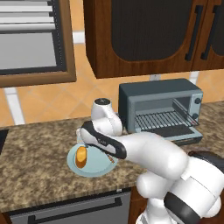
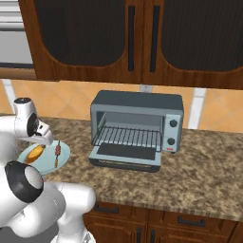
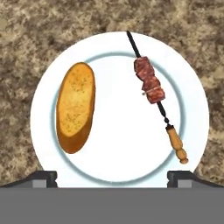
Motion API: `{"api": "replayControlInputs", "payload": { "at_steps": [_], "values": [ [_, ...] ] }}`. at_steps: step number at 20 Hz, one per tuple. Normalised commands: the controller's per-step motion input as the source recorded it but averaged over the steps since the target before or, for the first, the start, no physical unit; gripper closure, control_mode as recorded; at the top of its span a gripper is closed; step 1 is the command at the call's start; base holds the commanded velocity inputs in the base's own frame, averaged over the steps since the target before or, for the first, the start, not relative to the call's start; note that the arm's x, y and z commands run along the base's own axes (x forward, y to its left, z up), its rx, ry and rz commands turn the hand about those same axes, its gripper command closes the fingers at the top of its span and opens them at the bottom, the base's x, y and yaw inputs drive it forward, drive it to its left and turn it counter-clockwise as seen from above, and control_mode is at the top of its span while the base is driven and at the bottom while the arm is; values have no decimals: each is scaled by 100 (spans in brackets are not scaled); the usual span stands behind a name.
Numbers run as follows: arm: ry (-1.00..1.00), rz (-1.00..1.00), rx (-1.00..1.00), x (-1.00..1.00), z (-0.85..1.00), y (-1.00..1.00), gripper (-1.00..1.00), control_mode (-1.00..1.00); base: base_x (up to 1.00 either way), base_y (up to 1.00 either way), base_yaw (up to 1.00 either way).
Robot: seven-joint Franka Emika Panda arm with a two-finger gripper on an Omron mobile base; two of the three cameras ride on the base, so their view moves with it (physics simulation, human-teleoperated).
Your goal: Pick up the kebab skewer and baguette bread, and place them inside the toaster oven. Close the toaster oven door and start by setting the timer.
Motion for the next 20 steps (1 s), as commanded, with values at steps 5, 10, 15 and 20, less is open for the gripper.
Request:
{"api": "replayControlInputs", "payload": {
  "at_steps": [5, 10, 15, 20],
  "values": [
    [5, 0, 0, 6, -42, 25, -100, -100, 0, 0, 0],
    [1, 0, 0, 13, -51, 35, -100, -100, 0, 0, 0],
    [2, 0, 0, 30, -23, 14, -100, -100, 0, 0, 0],
    [2, 0, 0, 26, -31, 11, -100, -100, 0, 0, 0]
  ]
}}
